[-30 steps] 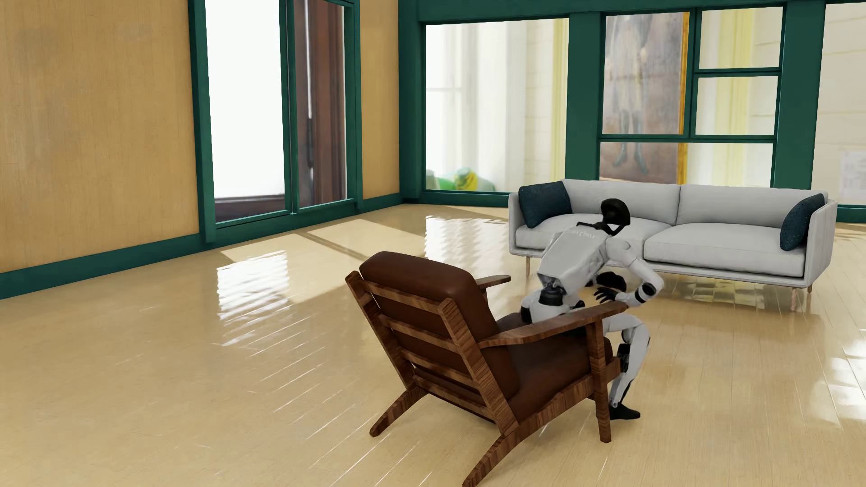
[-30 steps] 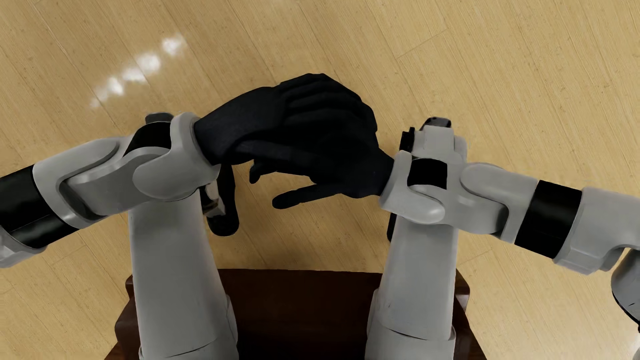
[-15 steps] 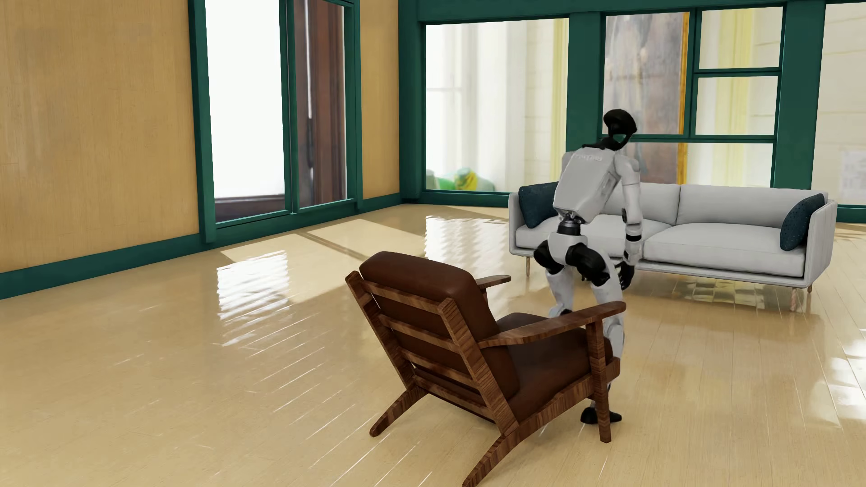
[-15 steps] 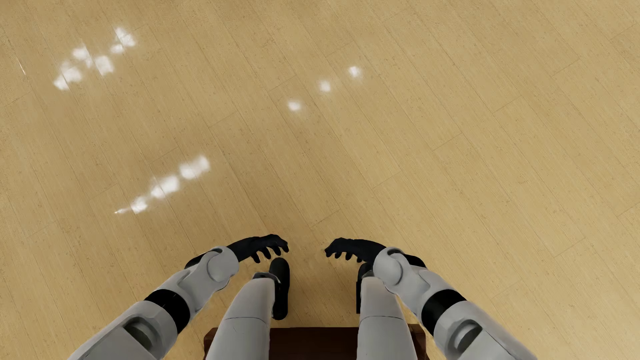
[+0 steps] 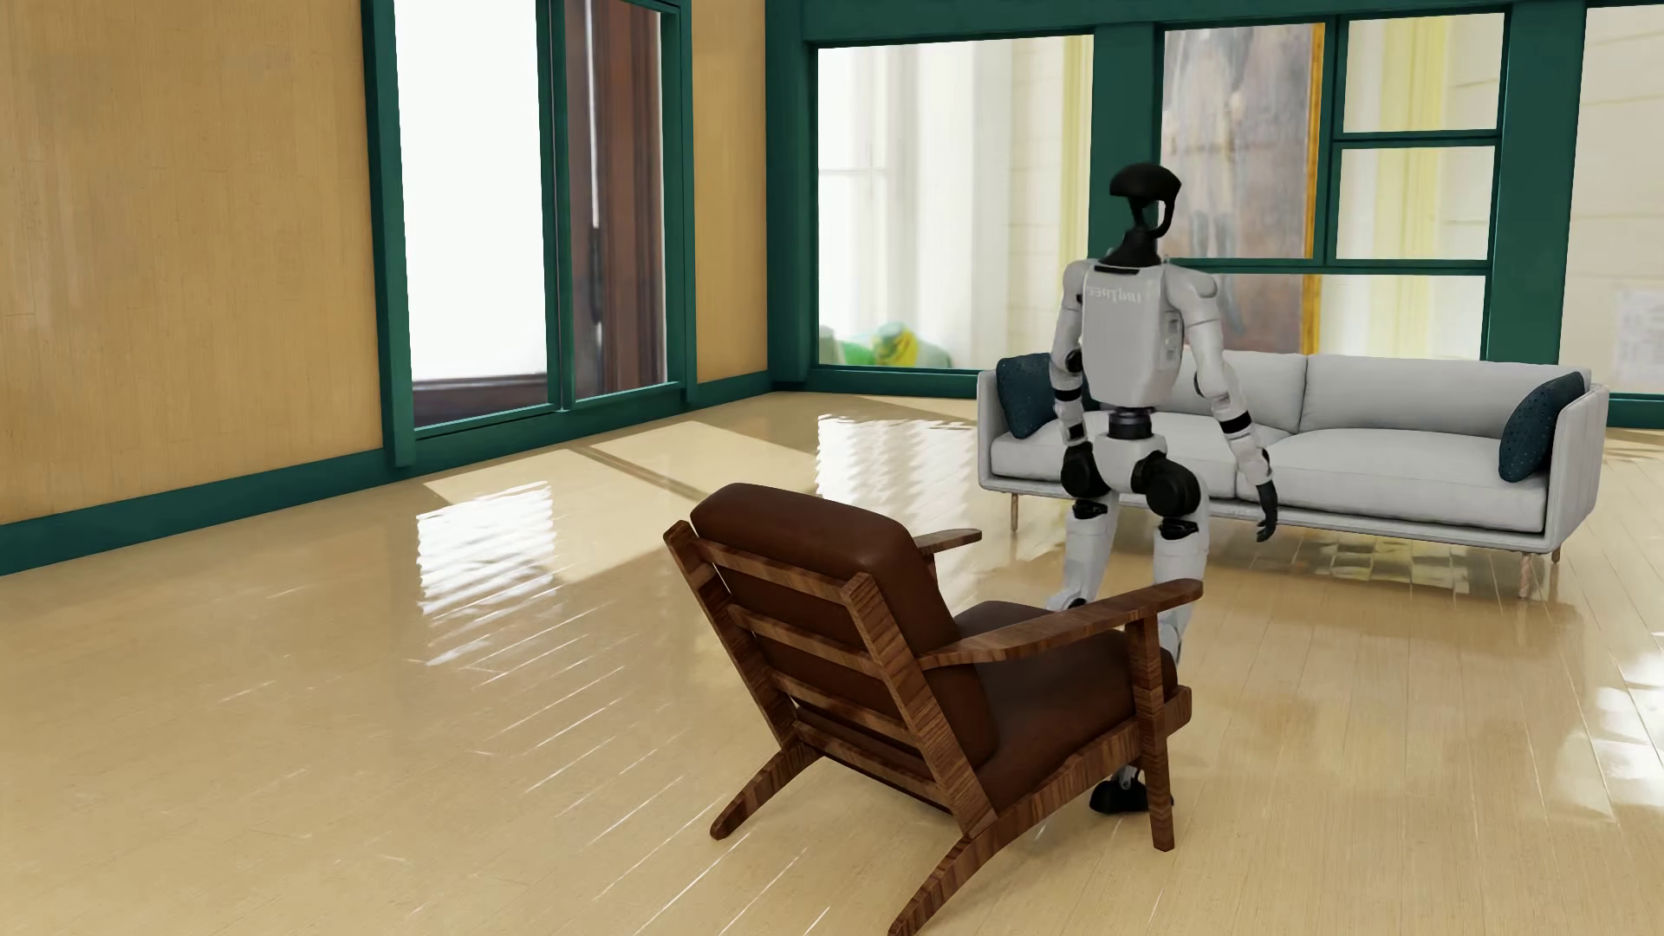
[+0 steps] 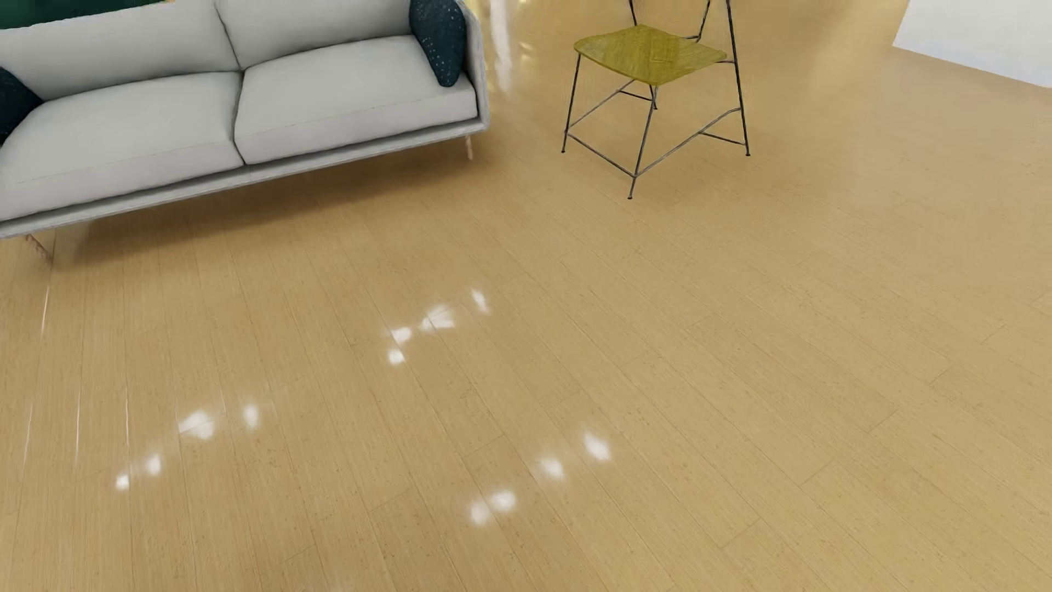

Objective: Stand up from the dark chair

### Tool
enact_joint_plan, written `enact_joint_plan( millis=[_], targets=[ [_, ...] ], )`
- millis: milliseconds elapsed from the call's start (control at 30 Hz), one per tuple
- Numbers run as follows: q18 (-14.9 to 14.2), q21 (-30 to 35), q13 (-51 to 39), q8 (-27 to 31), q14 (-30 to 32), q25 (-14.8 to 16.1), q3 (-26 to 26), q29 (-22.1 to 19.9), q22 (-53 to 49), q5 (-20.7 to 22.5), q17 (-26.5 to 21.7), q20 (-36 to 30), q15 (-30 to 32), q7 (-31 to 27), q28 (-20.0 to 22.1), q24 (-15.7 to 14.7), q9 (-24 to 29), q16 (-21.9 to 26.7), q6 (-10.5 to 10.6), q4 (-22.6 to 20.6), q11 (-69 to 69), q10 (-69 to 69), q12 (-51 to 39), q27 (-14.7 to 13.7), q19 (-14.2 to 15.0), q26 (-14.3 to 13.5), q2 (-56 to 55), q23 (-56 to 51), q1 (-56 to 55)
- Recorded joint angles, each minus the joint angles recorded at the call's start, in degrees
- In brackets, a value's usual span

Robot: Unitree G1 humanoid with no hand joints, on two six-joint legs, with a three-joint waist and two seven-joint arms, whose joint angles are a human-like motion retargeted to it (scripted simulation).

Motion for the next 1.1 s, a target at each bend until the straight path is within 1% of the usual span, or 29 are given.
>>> enact_joint_plan(
  millis=[33,133,233,267,300,333,467,533,600,633,700,733,767,800,833,867,900,933,967,1000,1033,1067,1100],
  targets=[
    [-0.1,0.2,0.3,0.1,-0.2,-0.7,-0.1,1.0,-0.7,0.1,-0.3,0.1,-0.1,0.1,-0.4,0.0,-0.4,-0.2,0.1,0.1,0.0,-0.1,0.3,-0.6,0.0,-0.2,0.1,-0.7,0.3],
    [-0.2,1.2,0.3,1.1,-0.3,-1.0,-0.5,2.6,-2.7,0.4,-0.3,-0.2,0.1,0.5,-0.7,-0.5,-0.9,-1.1,0.6,0.6,-0.1,-0.1,0.2,-1.3,-0.2,-0.3,-0.3,-3.4,0.3],
    [0.2,2.9,-1.2,2.5,0.0,-0.6,-1.1,2.7,-4.1,1.3,1.2,-1.0,0.9,1.3,-0.4,-1.2,-0.6,-1.7,0.8,1.2,-0.3,-0.1,-0.3,-1.8,-0.6,-0.5,-1.1,-5.6,0.3],
    [0.2,4.1,-1.2,3.4,0.1,-0.6,-1.4,1.9,-4.7,1.7,1.8,-0.8,1.3,1.6,-0.4,-1.1,-1.4,-1.6,0.7,1.5,-0.2,0.0,0.0,-1.3,-1.1,-0.6,-2.4,-6.7,-0.5],
    [0.4,4.5,-1.4,3.6,0.2,-0.3,-1.6,2.3,-4.6,2.2,2.4,-1.0,1.6,1.9,-0.5,-1.2,-0.6,-1.3,0.4,1.9,-0.4,-0.1,-0.2,-1.6,-0.9,-0.6,-1.8,-7.7,0.4],
    [0.5,4.9,-1.5,4.5,0.3,-0.3,-1.7,2.6,-4.9,2.5,2.8,-1.5,1.7,2.2,-0.4,-1.4,-1.0,-1.2,0.2,2.1,0.2,0.0,0.0,-1.8,-1.1,-0.8,-3.0,-8.7,0.0],
    [0.9,5.5,-2.3,7.6,-0.5,-1.1,-2.1,2.8,-4.8,4.0,3.7,-2.1,1.7,3.5,-0.3,-1.8,-0.6,-0.2,-0.1,3.8,3.4,4.3,0.5,-2.2,-1.0,-0.9,-6.9,-10.3,-2.0],
    [0.6,5.1,-3.0,8.8,-3.5,-0.8,-1.9,2.5,-4.6,4.5,3.4,-2.5,2.4,3.8,-0.5,-1.7,0.2,0.3,-0.2,5.6,3.4,13.2,0.3,-1.6,-0.6,-0.8,-8.4,-9.1,-6.5],
    [2.2,4.2,-3.4,9.8,-7.5,-0.9,-1.4,1.2,-4.4,4.8,2.3,-3.1,3.6,2.8,0.0,-1.5,1.5,0.2,-0.2,6.1,2.6,21.0,-0.4,-0.8,-0.4,-0.7,-8.7,-7.4,-9.7],
    [1.5,3.8,-3.5,10.3,-9.8,-0.8,-1.1,0.4,-4.1,4.6,1.5,-3.4,4.5,1.2,0.3,-1.5,2.1,-0.1,-0.4,5.5,2.2,23.7,-0.8,-0.4,-0.4,-0.8,-8.8,-6.0,-10.9],
    [1.0,3.5,-3.9,11.5,-12.9,-0.4,-0.5,-0.5,-4.6,4.2,-0.2,-3.7,6.2,-3.3,1.3,-1.2,2.9,-0.9,-0.5,2.3,2.2,24.3,-1.5,0.7,-0.3,-0.7,-9.9,-2.9,-12.2],
    [0.9,3.7,-4.1,12.3,-13.3,-0.1,-0.4,-0.8,-5.4,4.3,-1.2,-3.4,6.9,-5.0,1.3,-1.2,3.0,-1.0,-0.4,0.7,2.3,22.5,-1.4,1.0,-0.3,-1.0,-10.4,-1.6,-11.9],
    [-0.4,4.0,-4.1,13.5,-13.1,-0.2,-0.5,-1.3,-6.4,4.8,-1.9,-3.5,7.7,-6.4,1.3,-1.2,2.9,-0.9,-0.2,-0.4,1.5,20.2,-1.0,1.0,-0.5,-1.5,-10.4,-0.6,-11.5],
    [-1.2,3.9,-4.2,14.2,-10.1,0.1,-0.8,-1.6,-7.2,5.3,-2.5,-3.8,8.1,-7.1,1.1,-1.5,2.7,-0.6,0.1,-1.0,1.4,18.0,-1.0,1.0,-0.4,-1.7,-11.1,0.1,-11.6],
    [2.4,3.3,-4.2,14.7,-7.0,0.7,-1.3,-2.3,-7.7,6.3,-2.6,-4.2,8.5,-5.8,0.8,-1.6,2.3,-0.1,0.4,-0.9,1.3,16.4,-1.0,1.2,-0.3,-1.9,-11.9,0.7,-11.0],
    [2.5,2.3,-4.2,15.3,-5.2,1.7,-1.9,-3.2,-7.7,6.9,-2.2,-4.8,8.8,-4.5,0.3,-1.9,2.2,0.6,0.0,-0.3,1.6,15.8,-1.4,1.4,-0.4,-2.2,-12.7,1.1,-11.8],
    [2.4,1.5,-4.4,15.8,-4.5,2.6,-2.3,-4.2,-7.2,6.9,-1.6,-5.2,9.0,-3.7,0.1,-2.1,2.5,1.2,-0.6,-0.3,3.2,14.4,-2.2,1.8,0.3,-2.2,-14.4,1.2,-11.3],
    [2.2,1.2,-4.5,15.1,-4.0,3.7,-2.5,-4.9,-6.6,6.6,-0.8,-5.5,8.5,-2.9,0.4,-2.1,2.8,1.5,-1.1,-0.5,6.1,13.1,-2.8,1.9,2.0,-2.2,-16.6,1.6,-10.8],
    [3.7,1.7,-4.8,14.0,-2.5,4.1,-2.3,-4.8,-6.0,6.0,-0.2,-5.0,7.2,-3.3,0.9,-2.0,3.6,1.8,-1.7,-1.7,10.0,7.6,-3.4,1.8,5.1,-2.1,-19.1,1.2,-7.5],
    [3.1,2.4,-5.0,12.6,-2.4,3.8,-2.5,-4.0,-5.5,4.7,0.1,-4.0,4.5,-1.7,1.2,-2.2,4.2,2.1,-2.0,-2.2,12.7,6.8,-3.6,1.0,9.3,-2.4,-20.5,0.6,-6.6],
    [3.3,3.0,-4.7,11.6,-2.5,2.6,-2.5,-2.7,-5.1,3.7,0.5,-3.1,2.0,-1.2,2.1,-2.7,4.7,2.4,-2.4,-2.6,15.4,5.7,-3.4,0.4,11.7,-2.1,-21.6,-0.4,-5.4],
    [3.4,2.9,-3.7,9.7,-2.7,1.3,-2.6,-1.7,-4.5,2.7,1.0,-2.7,-2.4,-0.8,2.9,-3.2,4.9,2.7,-2.6,-2.7,17.9,5.6,-3.1,0.1,10.5,-1.6,-21.9,-1.7,-4.8],
    [3.5,2.6,-2.5,6.9,-2.9,0.4,-2.5,-0.8,-3.6,2.0,1.7,-2.5,-6.3,-0.4,3.3,-3.5,5.0,2.8,-2.6,-2.7,20.2,5.7,-3.2,0.0,7.6,-1.1,-22.1,-2.8,-4.5]
  ],
)
